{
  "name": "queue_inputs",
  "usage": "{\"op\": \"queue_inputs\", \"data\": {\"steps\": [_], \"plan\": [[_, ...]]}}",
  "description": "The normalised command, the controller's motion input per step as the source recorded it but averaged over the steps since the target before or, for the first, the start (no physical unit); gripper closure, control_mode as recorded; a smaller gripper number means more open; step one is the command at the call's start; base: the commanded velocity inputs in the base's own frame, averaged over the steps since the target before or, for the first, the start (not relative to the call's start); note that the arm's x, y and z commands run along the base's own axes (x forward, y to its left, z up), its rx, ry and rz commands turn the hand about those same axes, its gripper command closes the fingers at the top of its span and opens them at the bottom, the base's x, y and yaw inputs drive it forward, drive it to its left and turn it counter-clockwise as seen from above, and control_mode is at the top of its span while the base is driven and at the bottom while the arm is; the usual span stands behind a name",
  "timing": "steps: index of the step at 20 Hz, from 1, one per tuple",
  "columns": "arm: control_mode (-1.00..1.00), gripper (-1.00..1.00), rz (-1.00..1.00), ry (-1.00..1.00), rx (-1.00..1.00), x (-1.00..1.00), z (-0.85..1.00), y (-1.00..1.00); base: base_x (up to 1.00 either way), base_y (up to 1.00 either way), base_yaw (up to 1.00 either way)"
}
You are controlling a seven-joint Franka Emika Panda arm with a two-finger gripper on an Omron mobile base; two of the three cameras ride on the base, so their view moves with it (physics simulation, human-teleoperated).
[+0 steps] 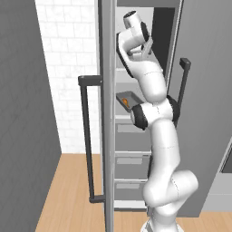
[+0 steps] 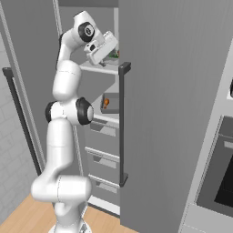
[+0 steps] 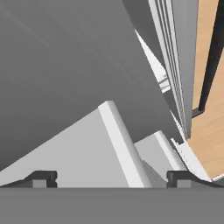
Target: Take the meat container that has the chicken drumstick and place it on the second highest rack of the freezer. Then take the vegetable container that has the carrot and broccoli and place it on the highest rack of the freezer.
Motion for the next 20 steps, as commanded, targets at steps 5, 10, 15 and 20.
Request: {"op": "queue_inputs", "data": {"steps": [5, 10, 15, 20], "plan": [[-1.00, -1.00, 0.01, -0.13, -0.01, -1.00, -1.00, -0.56, 0.00, 0.00, 0.00], [-1.00, -1.00, 0.00, -0.11, -0.05, -1.00, -1.00, -0.37, 0.00, 0.00, 0.00], [-1.00, -1.00, 0.11, -0.38, -0.06, -1.00, -0.34, 0.16, 0.00, 0.00, 0.00], [-1.00, -1.00, 0.18, -0.49, -0.03, -1.00, -0.05, 0.09, 0.00, 0.00, 0.00]]}}
